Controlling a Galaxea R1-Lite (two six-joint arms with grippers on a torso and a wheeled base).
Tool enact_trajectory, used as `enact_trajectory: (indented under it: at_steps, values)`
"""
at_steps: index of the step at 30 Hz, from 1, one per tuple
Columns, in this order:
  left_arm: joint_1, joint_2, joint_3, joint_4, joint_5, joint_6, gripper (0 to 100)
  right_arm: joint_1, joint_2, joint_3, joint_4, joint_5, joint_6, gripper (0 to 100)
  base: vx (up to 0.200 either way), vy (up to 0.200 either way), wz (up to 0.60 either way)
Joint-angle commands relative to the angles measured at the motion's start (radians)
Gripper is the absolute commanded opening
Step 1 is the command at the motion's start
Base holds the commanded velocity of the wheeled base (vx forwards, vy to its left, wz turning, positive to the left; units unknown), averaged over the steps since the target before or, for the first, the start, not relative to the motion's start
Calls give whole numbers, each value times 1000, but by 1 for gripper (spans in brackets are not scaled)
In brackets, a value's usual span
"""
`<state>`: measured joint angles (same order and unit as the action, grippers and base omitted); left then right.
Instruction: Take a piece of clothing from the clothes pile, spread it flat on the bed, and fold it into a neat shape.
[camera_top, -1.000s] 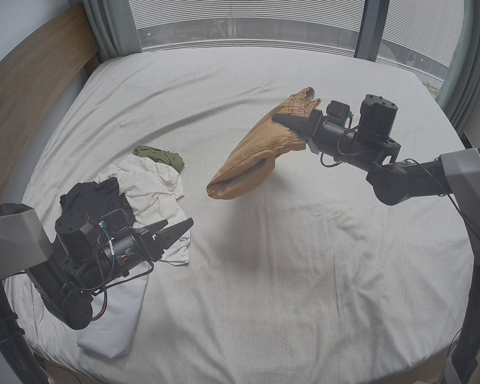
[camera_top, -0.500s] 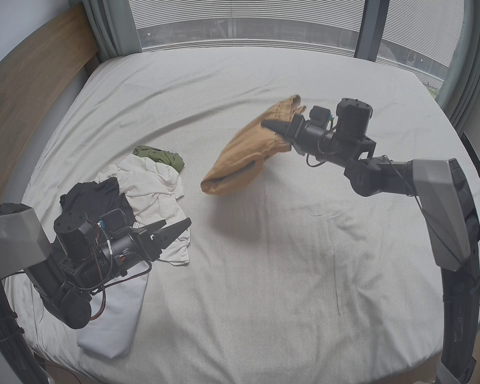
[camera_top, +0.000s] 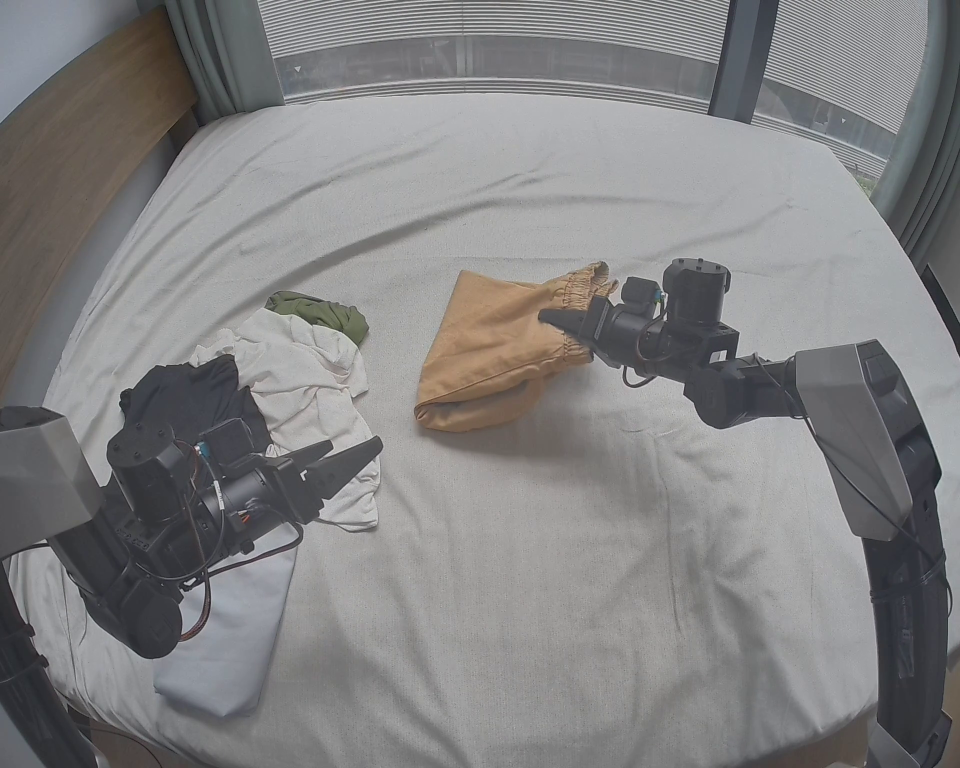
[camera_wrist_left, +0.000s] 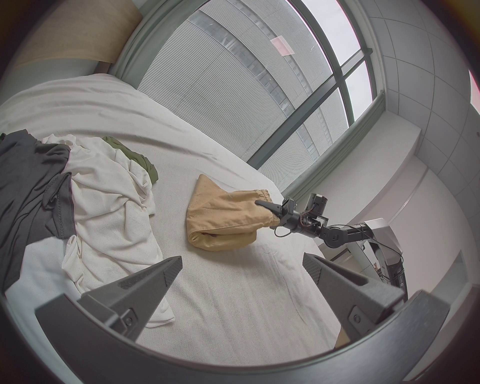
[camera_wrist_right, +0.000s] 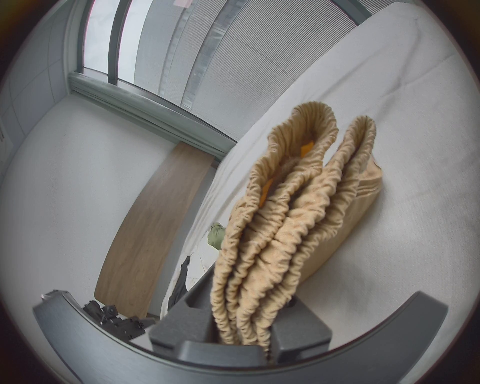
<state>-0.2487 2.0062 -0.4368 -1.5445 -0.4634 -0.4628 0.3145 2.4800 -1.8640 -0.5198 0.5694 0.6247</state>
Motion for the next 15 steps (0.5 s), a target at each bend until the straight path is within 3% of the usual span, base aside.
enact_trajectory:
  at_steps: [1,6,13,14,15]
  values:
    - [0,-1,-2,0,0,0,100,-14,-108,184,-14,-36,-68,0,0,0,0]
    - [-1,0,-3,0,0,0,100,-20,-105,264,-106,-60,-89,0,0,0,0]
    - [-1,2,-7,0,0,0,100,-21,-112,309,-132,-63,-100,0,0,0,0]
    - [0,2,-7,0,0,0,100,-21,-112,310,-134,-63,-102,100,0,0,0]
    - [-1,2,-8,0,0,0,100,-20,-107,319,-149,-68,-109,100,0,0,0]
